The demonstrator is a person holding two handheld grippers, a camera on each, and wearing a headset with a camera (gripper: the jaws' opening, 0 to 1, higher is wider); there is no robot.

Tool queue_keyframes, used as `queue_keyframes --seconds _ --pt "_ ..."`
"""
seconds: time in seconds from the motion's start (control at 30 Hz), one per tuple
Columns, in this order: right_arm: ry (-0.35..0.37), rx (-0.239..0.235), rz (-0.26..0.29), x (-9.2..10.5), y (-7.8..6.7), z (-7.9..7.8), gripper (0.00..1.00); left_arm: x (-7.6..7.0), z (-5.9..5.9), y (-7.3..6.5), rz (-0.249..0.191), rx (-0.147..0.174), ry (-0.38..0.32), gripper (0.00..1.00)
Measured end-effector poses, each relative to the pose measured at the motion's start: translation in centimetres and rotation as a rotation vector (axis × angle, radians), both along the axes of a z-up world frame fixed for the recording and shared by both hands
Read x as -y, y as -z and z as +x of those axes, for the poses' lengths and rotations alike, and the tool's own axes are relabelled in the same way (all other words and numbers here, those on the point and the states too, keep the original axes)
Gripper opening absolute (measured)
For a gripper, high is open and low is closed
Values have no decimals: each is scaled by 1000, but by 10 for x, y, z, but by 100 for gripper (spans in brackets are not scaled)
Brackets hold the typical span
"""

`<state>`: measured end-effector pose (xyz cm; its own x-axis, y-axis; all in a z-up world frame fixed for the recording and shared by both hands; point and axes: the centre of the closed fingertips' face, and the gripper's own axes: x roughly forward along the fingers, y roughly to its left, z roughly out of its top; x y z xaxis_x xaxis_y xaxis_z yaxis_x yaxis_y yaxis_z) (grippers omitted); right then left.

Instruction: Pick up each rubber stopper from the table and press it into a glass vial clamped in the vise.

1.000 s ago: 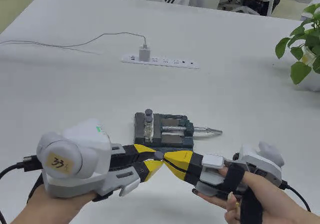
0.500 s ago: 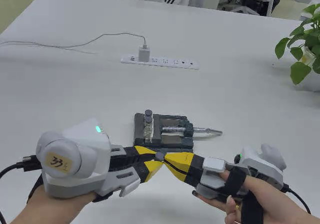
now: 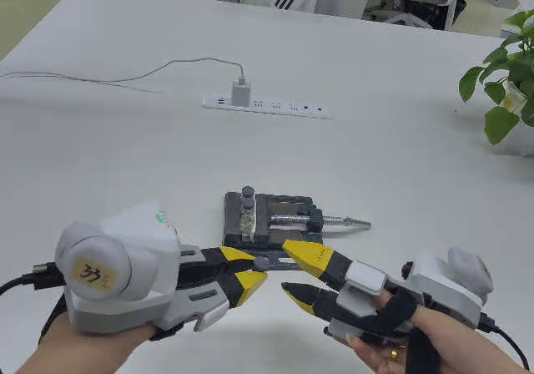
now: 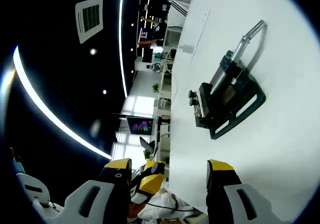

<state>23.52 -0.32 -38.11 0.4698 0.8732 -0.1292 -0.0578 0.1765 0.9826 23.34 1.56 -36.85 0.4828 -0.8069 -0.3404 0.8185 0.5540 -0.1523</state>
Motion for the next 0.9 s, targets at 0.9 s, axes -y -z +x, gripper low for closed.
queue_keyframes --seconds 0.9 --pt "-225 474 -373 -1 -1 -8 99 -4 -3 7 14 -17 5 5"
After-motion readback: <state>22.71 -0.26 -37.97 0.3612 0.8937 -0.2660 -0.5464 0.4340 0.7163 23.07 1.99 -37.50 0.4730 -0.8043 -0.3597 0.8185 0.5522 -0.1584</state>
